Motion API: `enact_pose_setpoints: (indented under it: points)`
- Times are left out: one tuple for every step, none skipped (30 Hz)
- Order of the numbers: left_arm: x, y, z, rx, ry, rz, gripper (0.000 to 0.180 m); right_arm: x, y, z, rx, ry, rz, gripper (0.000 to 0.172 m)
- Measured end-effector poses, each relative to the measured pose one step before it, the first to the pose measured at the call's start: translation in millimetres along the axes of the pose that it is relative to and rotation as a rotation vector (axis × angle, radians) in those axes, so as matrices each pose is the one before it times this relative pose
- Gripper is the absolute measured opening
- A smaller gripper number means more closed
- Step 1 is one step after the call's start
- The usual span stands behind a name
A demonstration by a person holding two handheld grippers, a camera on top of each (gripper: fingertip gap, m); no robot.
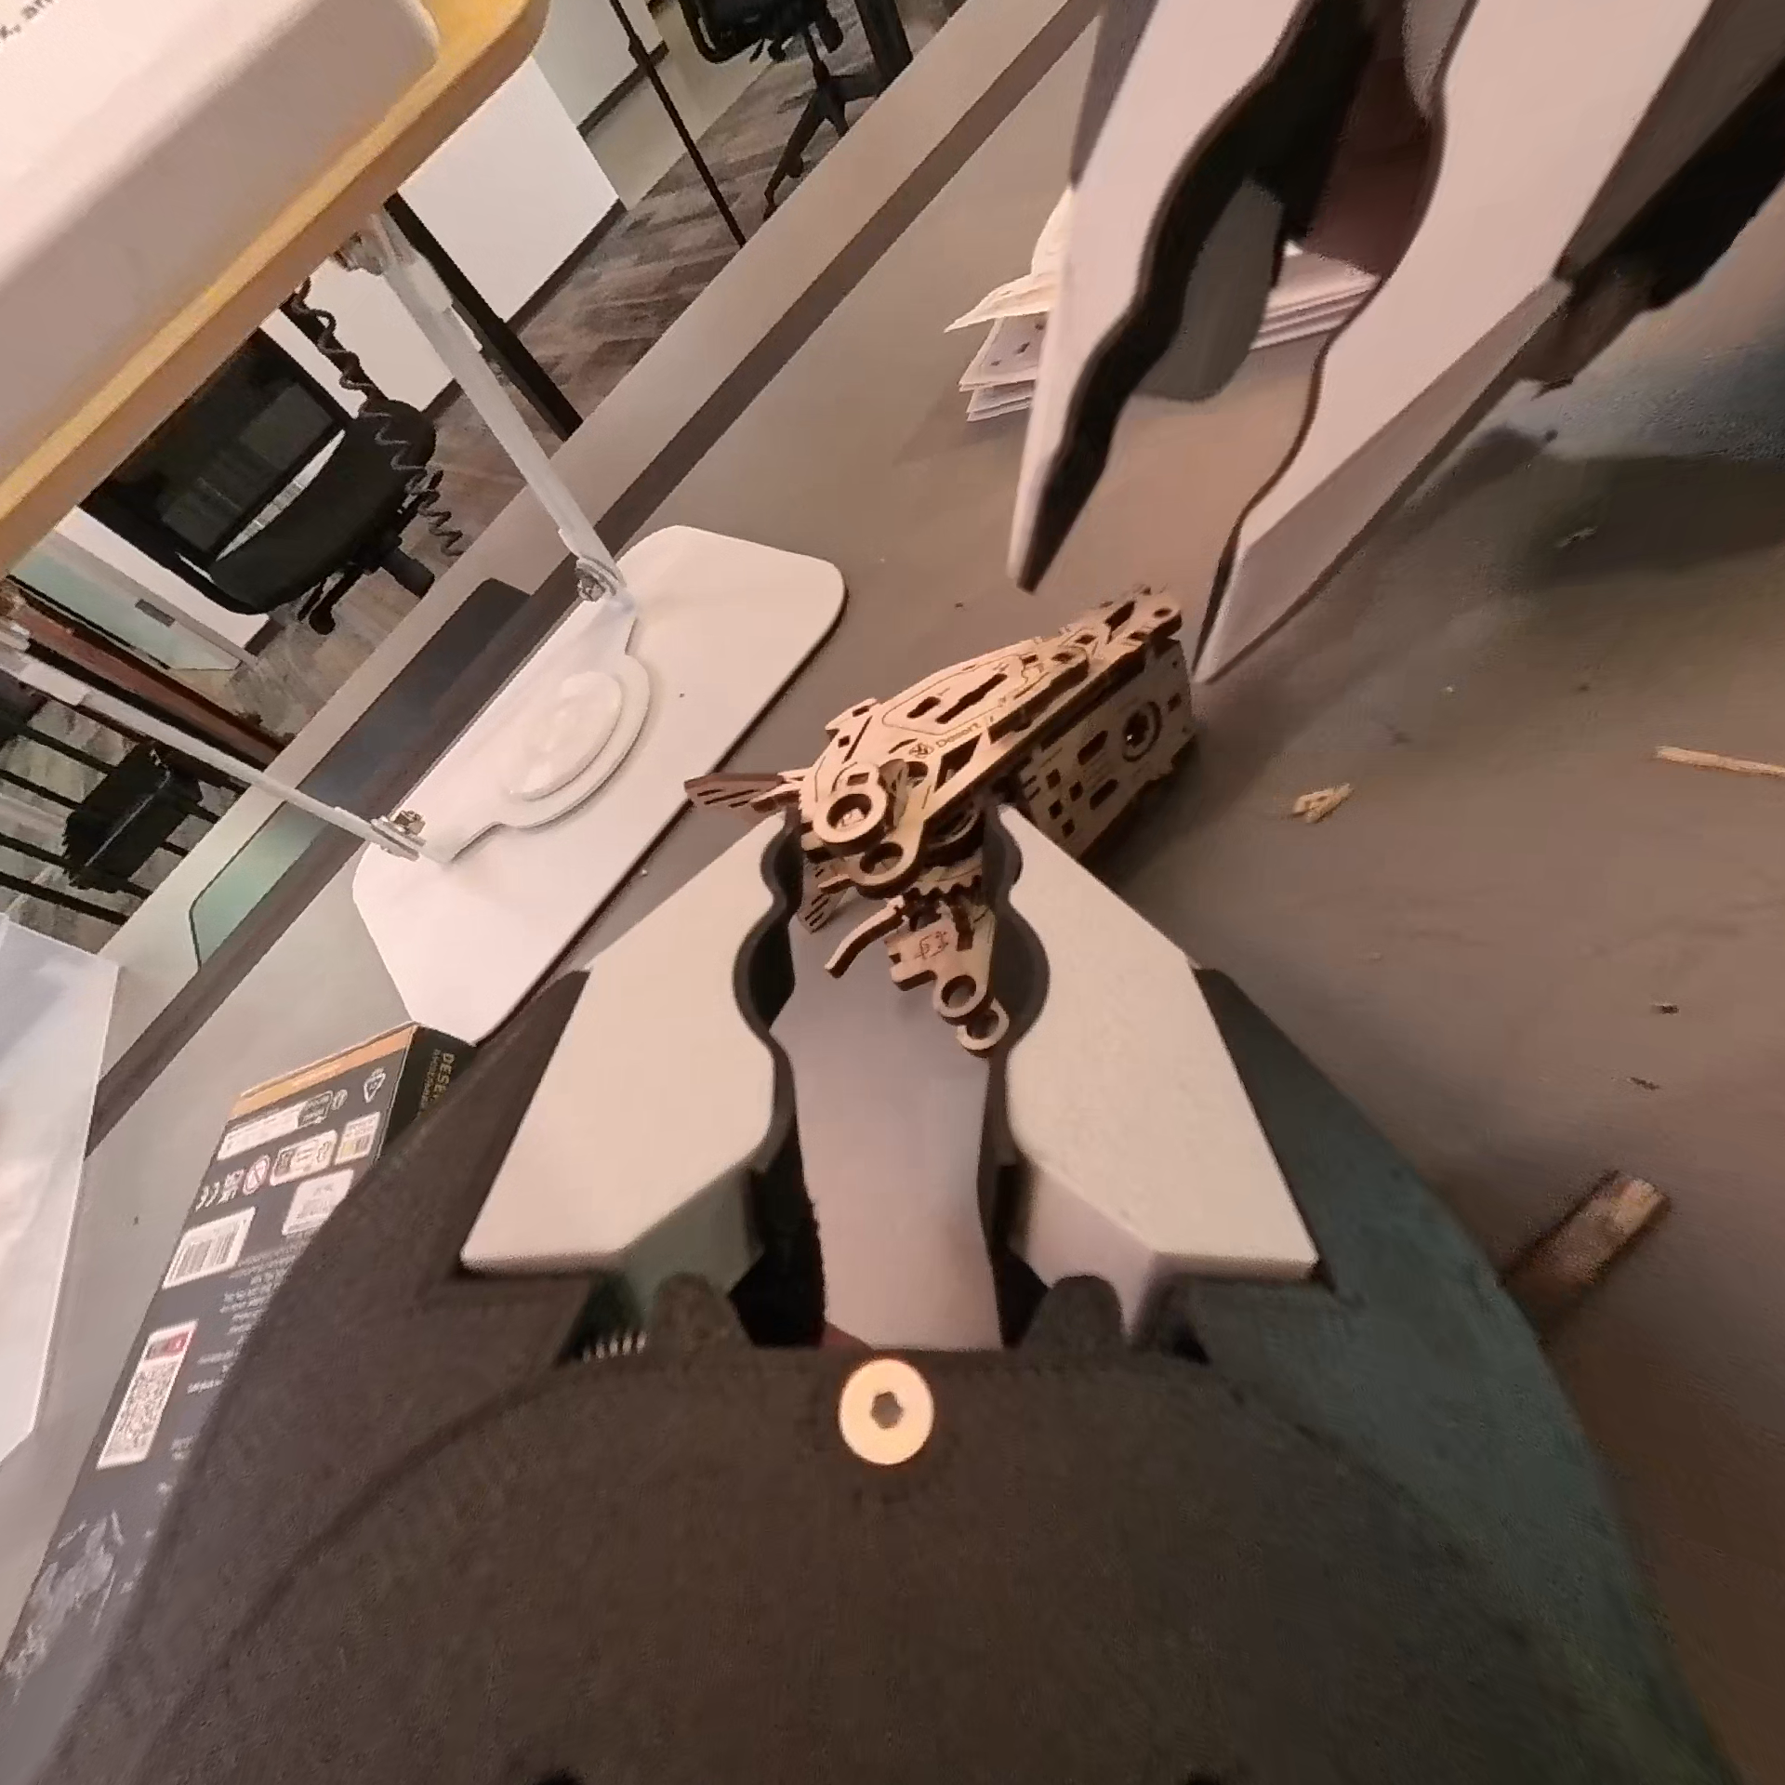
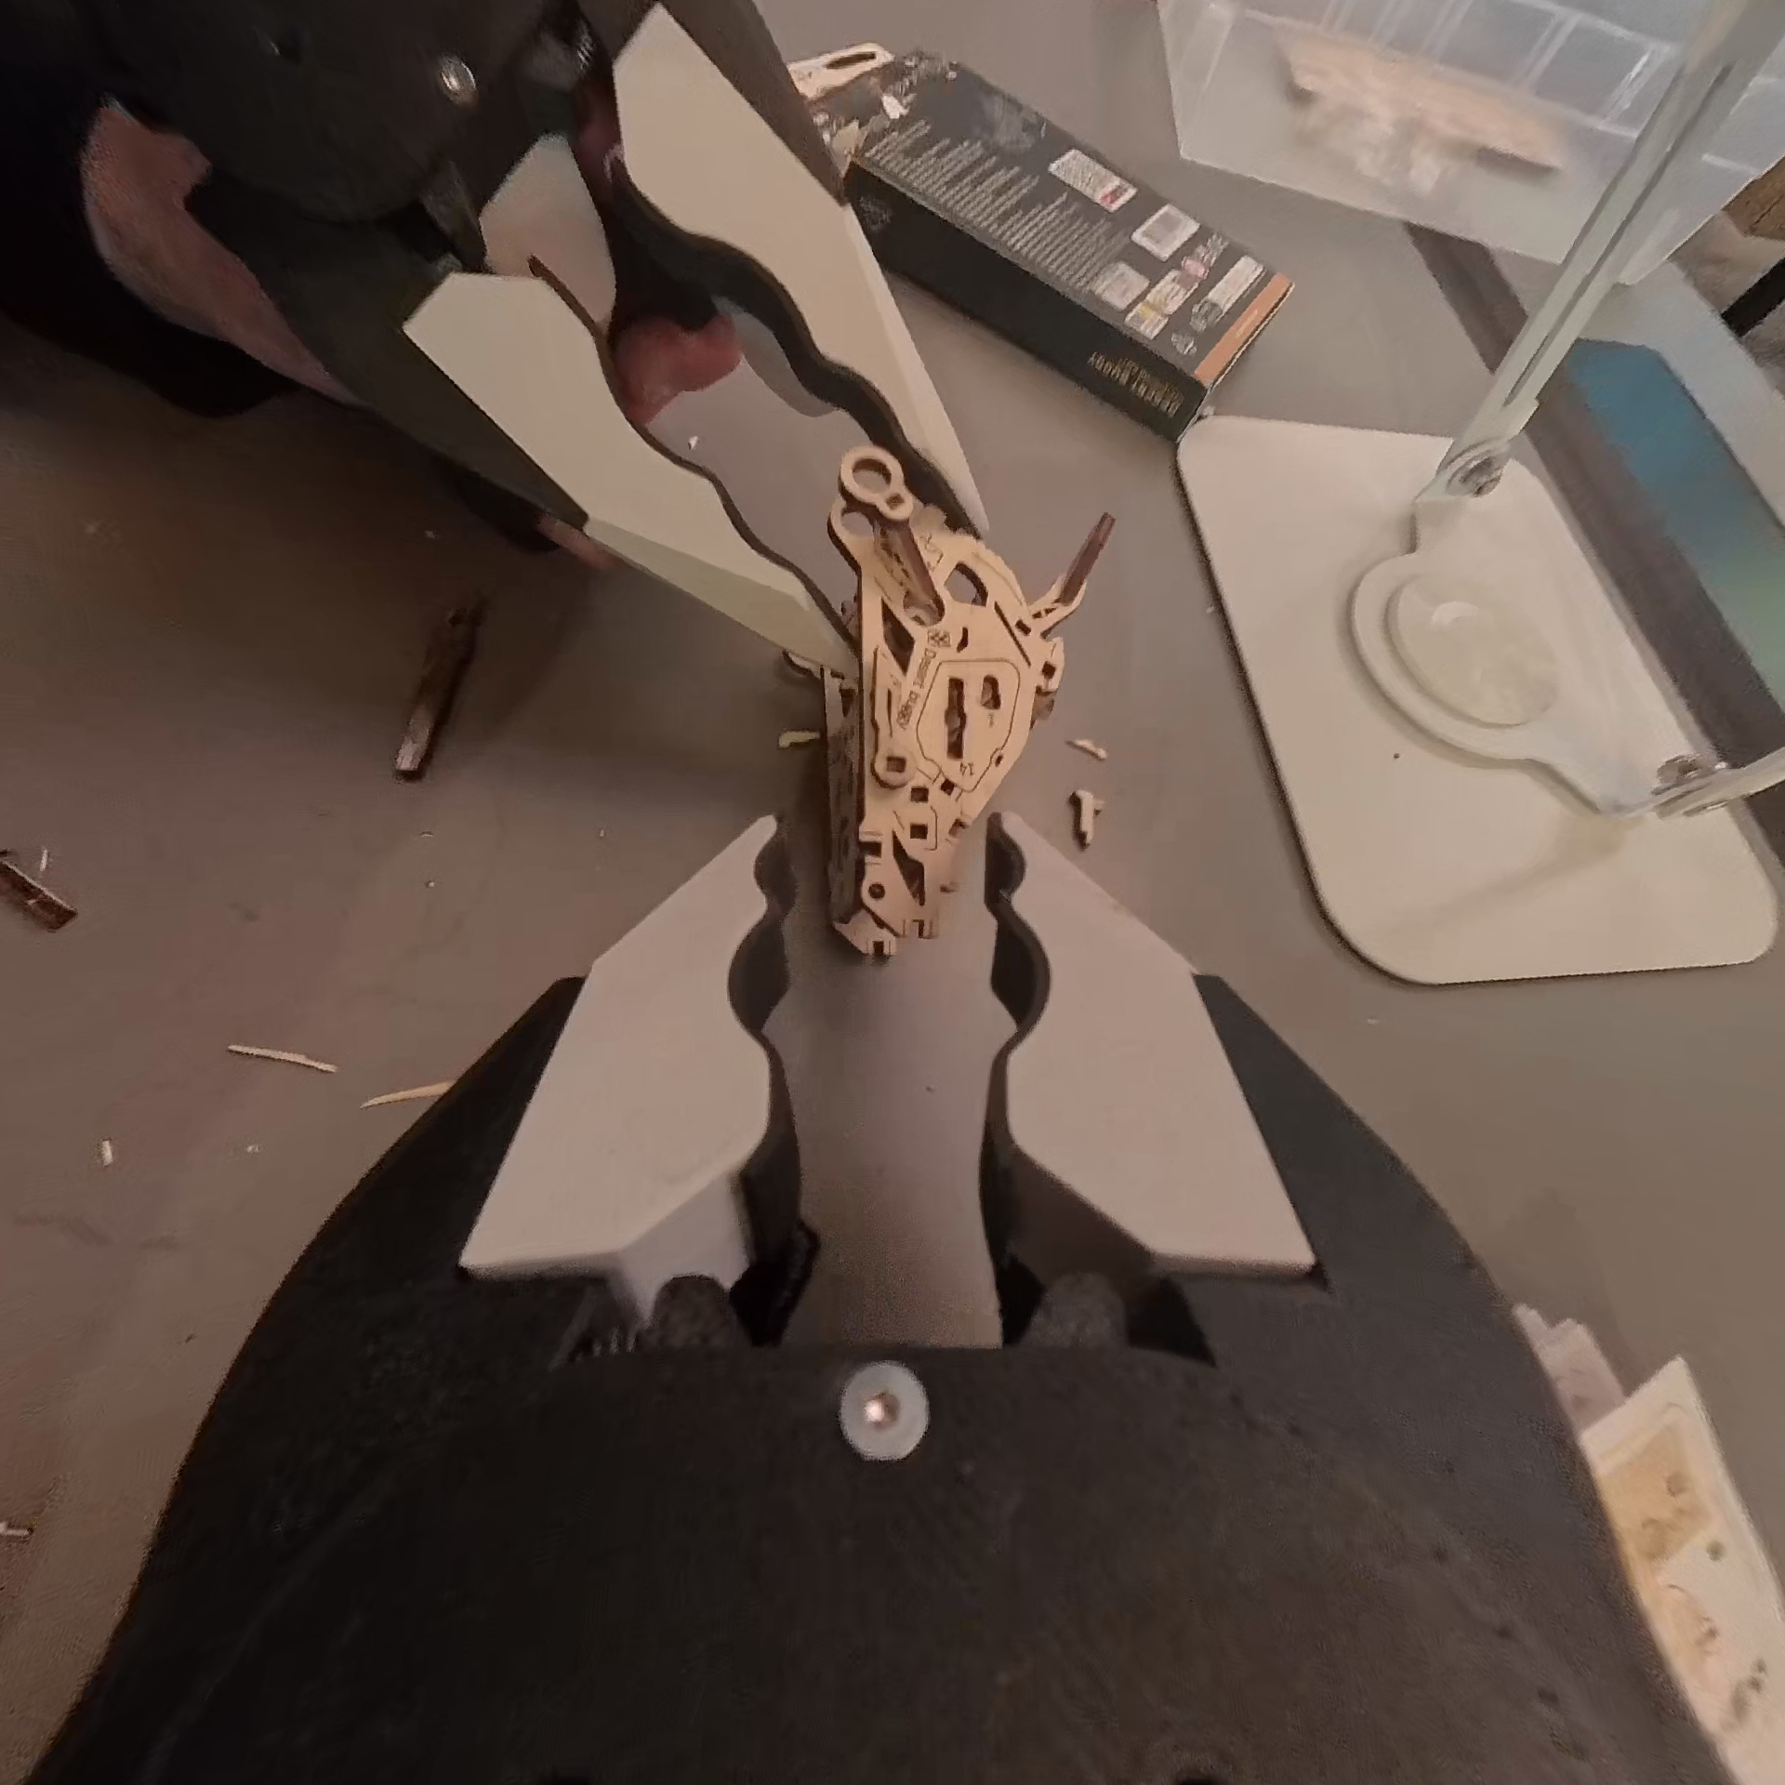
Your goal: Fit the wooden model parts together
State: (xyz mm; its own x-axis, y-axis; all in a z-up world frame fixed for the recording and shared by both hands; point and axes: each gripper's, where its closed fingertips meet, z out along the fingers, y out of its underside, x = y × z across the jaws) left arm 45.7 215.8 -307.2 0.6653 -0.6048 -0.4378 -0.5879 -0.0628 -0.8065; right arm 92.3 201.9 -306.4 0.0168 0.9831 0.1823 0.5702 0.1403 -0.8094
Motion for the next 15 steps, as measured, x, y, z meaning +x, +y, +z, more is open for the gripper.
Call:
enact_pose_setpoints:
  points:
    - [-0.35, 0.01, 0.56, 0.0010, -0.0001, 0.0043, 0.035, 1.04, -3.73, -0.32, 0.0021, 0.0070, -0.0251, 0.040]
    - [-0.18, 0.11, 0.35, -0.0002, -0.0001, 0.0021, 0.035, 0.91, -3.87, 0.91, 0.0040, 0.0074, -0.0308, 0.042]
    - [-0.13, -0.10, 0.26, 0.0010, 0.0015, 0.0014, 0.035, 1.08, -2.19, 2.53, -0.0058, 0.0076, -0.0324, 0.045]
    - [-0.65, 0.13, 0.25, 0.0006, 0.0001, 0.0013, 0.035, -0.09, -0.07, 3.96, -0.0171, -0.0016, -0.0306, 0.050]
    - [-0.90, 0.39, 0.33, -0.0004, -0.0009, 0.0009, 0.035, -0.89, -0.52, 4.30, -0.0107, -0.0066, -0.0286, 0.052]
    - [-0.99, 0.45, 0.14, 0.0002, 0.0006, -0.0016, 0.035, -1.03, -1.21, 4.50, -0.0035, -0.0051, -0.0252, 0.051]
    - [-1.33, 0.82, -0.04, -0.0021, -0.0002, -0.0060, 0.035, -1.58, 0.37, 4.84, -0.0108, -0.0076, -0.0228, 0.050]
    - [-0.66, 0.38, -0.26, 0.0014, 0.0031, -0.0015, 0.035, -0.29, 2.01, 4.45, -0.0156, 0.0004, -0.0247, 0.050]
    - [-0.60, 0.56, -0.20, 0.0003, 0.0009, 0.0007, 0.035, 1.12, 1.79, 3.24, -0.0081, 0.0092, -0.0215, 0.047]
    - [-1.21, 0.72, -0.35, -0.0015, -0.0020, -0.0037, 0.035, 1.16, 0.50, 1.53, 0.0035, 0.0046, -0.0082, 0.048]
    - [-1.16, 0.20, -0.41, 0.0015, -0.0018, -0.0045, 0.036, 1.02, -0.33, 0.12, 0.0060, -0.0010, 0.0015, 0.046]
    - [-1.20, 0.40, -0.40, 0.0005, -0.0033, -0.0030, 0.037, 1.12, 0.35, -0.30, 0.0000, -0.0001, 0.0012, 0.043]
    - [-2.35, 0.66, -0.43, -0.0002, -0.0097, -0.0038, 0.039, 0.88, 0.36, 0.02, -0.0010, 0.0020, -0.0008, 0.042]
    - [-2.03, 0.53, -0.73, 0.0000, -0.0059, -0.0074, 0.041, 0.24, -0.03, 0.45, 0.0018, 0.0024, -0.0008, 0.042]
    - [-0.98, 0.61, -0.67, 0.0001, 0.0007, -0.0062, 0.042, -0.06, -0.24, 0.36, 0.0010, 0.0036, -0.0031, 0.042]
